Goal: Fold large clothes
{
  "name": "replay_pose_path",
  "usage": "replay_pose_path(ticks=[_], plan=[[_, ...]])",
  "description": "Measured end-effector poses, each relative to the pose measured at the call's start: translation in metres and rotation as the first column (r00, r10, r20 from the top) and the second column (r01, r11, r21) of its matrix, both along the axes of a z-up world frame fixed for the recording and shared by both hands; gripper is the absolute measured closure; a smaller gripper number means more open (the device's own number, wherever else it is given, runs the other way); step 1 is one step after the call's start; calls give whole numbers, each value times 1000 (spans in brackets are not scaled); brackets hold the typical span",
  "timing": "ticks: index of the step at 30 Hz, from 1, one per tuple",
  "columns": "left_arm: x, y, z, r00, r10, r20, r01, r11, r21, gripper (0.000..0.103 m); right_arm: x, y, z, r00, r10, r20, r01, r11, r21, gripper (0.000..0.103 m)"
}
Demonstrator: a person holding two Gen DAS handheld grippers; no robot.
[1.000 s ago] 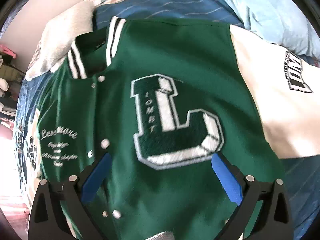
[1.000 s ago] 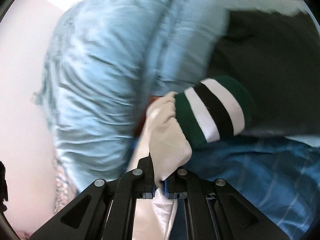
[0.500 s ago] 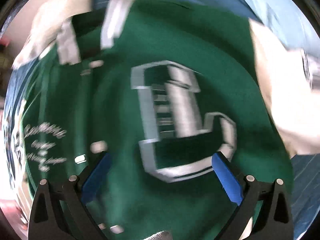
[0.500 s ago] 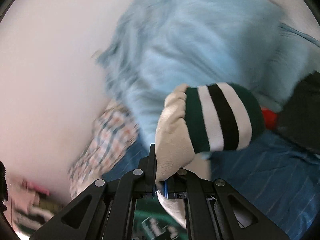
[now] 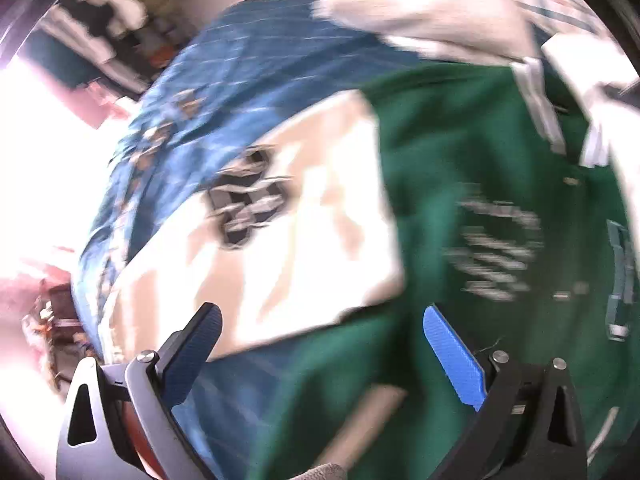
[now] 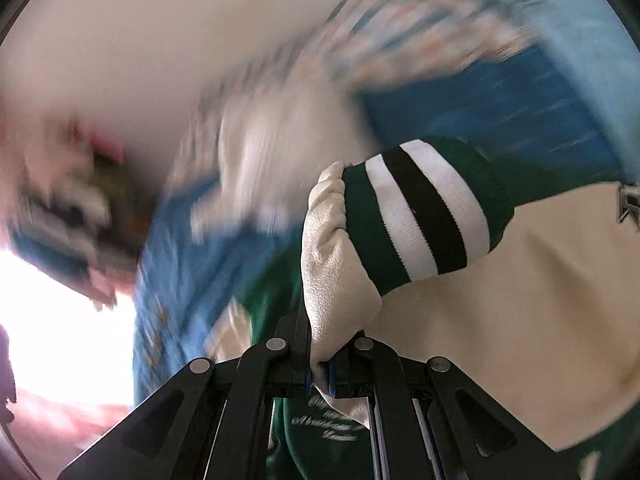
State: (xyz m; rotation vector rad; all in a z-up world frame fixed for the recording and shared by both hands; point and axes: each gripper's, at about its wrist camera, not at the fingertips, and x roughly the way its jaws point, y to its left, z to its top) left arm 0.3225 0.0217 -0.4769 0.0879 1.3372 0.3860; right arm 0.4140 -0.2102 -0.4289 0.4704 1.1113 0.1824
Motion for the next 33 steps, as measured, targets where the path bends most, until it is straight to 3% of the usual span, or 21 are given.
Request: replay_pose_path(ticks=[2,4,6,8,10,11,14,17,20,22,25,29,31,33], plan=[[-9,28,-1,999,35,-13,-35,999,33,0,7,64,-52,987,134,-86,-140,988,-72,98],[-16,48,-2,997,70,-26,-69,997,39,0,9,107,-101,944,239,-227,-252,967,-27,92],[-22,56,1,996,90,-25,-90,995,34,0,12,114,-121,923,269,-276,-280,960,-1,88],[-24,61,7,996,91,-12,-91,995,33,0,5,106,-114,927,267,-262,-260,964,63,73],[-22,60,12,997,74,0,-74,997,29,0,-8,79,-96,937,228,-264,-191,969,157,33],[-21,58,14,998,64,7,-64,998,22,0,-15,63,-83,947,203,-248,-159,970,185,30],[-12,46,20,999,36,26,-36,999,-11,0,-40,15,-50,967,115,-226,-60,969,238,30],[3,32,15,999,15,33,-14,999,-37,0,-67,-34,-30,967,23,-255,28,980,196,30],[7,40,3,994,106,17,-103,989,-109,0,-79,-75,-37,947,-35,-320,116,964,238,31],[-1,59,-6,978,208,-15,-209,969,-133,0,-73,-71,-52,939,-31,-342,133,952,277,52],[-35,107,-19,921,386,-51,-389,913,-123,0,-45,-43,-68,940,18,-340,96,944,316,55],[-105,180,-43,787,606,-110,-616,780,-110,0,0,28,-91,945,62,-321,34,957,288,55],[-134,208,-55,736,664,-135,-677,729,-101,0,17,77,-102,925,178,-334,-74,951,301,54],[-158,234,-62,685,716,-132,-728,676,-114,0,23,133,-103,871,337,-357,-260,933,247,53]])
